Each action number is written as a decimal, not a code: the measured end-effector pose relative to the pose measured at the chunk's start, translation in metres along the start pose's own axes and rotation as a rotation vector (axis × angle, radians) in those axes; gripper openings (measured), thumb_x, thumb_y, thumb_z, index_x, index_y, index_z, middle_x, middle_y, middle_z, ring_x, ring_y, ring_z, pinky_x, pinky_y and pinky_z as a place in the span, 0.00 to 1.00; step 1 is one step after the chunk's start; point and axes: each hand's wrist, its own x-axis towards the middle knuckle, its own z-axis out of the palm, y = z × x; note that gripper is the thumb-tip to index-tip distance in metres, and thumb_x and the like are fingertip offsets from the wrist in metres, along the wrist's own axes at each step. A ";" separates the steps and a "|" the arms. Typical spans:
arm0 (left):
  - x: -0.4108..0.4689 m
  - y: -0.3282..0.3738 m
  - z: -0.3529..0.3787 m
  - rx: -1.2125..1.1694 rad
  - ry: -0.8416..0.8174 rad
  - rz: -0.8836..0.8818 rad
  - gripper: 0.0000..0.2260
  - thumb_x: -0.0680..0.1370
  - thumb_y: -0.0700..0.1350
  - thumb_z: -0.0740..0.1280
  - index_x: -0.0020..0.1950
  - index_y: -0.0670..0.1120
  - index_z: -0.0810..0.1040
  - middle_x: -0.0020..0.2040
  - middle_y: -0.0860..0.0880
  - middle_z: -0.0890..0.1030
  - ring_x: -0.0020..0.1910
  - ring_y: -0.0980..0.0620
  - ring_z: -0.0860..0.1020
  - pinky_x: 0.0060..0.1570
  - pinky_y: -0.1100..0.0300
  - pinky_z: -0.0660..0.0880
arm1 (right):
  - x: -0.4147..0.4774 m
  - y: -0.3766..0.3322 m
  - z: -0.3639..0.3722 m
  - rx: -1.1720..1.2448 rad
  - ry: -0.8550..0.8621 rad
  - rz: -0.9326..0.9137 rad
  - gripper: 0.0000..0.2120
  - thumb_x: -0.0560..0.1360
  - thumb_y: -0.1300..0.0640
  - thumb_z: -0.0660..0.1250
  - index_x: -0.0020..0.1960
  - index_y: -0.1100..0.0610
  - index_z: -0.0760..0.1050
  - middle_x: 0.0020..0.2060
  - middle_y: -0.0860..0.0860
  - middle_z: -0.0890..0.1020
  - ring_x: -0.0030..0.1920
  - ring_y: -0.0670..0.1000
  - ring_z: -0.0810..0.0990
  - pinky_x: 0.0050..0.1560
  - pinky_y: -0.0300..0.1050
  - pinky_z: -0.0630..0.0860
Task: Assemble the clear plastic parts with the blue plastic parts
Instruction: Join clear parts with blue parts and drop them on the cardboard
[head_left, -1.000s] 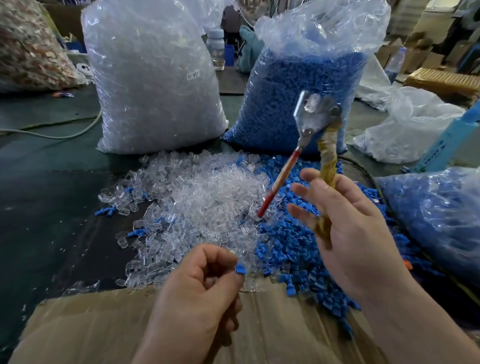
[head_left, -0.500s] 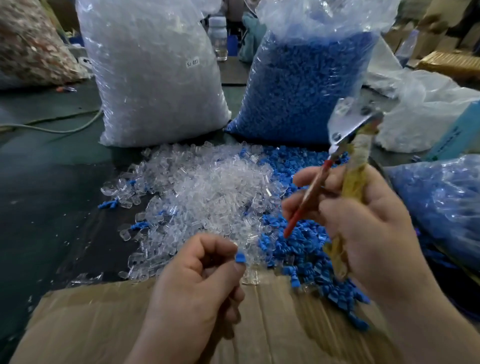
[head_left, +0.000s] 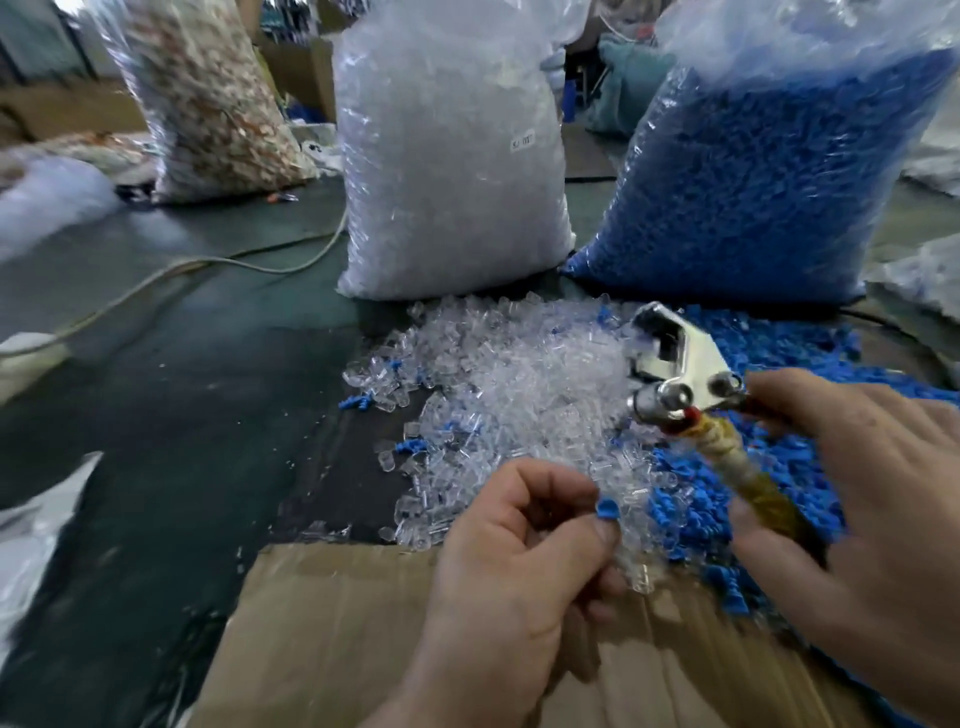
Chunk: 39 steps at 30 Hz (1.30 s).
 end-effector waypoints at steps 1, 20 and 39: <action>0.000 0.001 0.000 0.003 -0.005 0.010 0.09 0.64 0.38 0.74 0.36 0.53 0.82 0.30 0.48 0.79 0.24 0.51 0.77 0.23 0.61 0.74 | 0.000 -0.002 0.000 -0.009 0.010 0.022 0.33 0.64 0.44 0.60 0.65 0.57 0.73 0.49 0.42 0.72 0.54 0.51 0.71 0.53 0.57 0.68; 0.000 -0.002 -0.003 -0.013 -0.111 0.036 0.10 0.59 0.47 0.78 0.38 0.51 0.82 0.29 0.44 0.79 0.23 0.49 0.77 0.22 0.61 0.74 | -0.004 0.009 0.011 0.047 0.203 0.094 0.27 0.70 0.51 0.58 0.66 0.63 0.73 0.57 0.51 0.71 0.55 0.55 0.70 0.54 0.46 0.65; 0.005 -0.001 -0.011 -0.384 -0.132 0.123 0.09 0.67 0.35 0.73 0.45 0.45 0.84 0.45 0.38 0.84 0.51 0.39 0.84 0.53 0.51 0.80 | -0.006 0.007 0.016 -0.057 -0.042 -0.021 0.31 0.64 0.62 0.66 0.68 0.61 0.70 0.60 0.57 0.74 0.60 0.58 0.68 0.50 0.53 0.72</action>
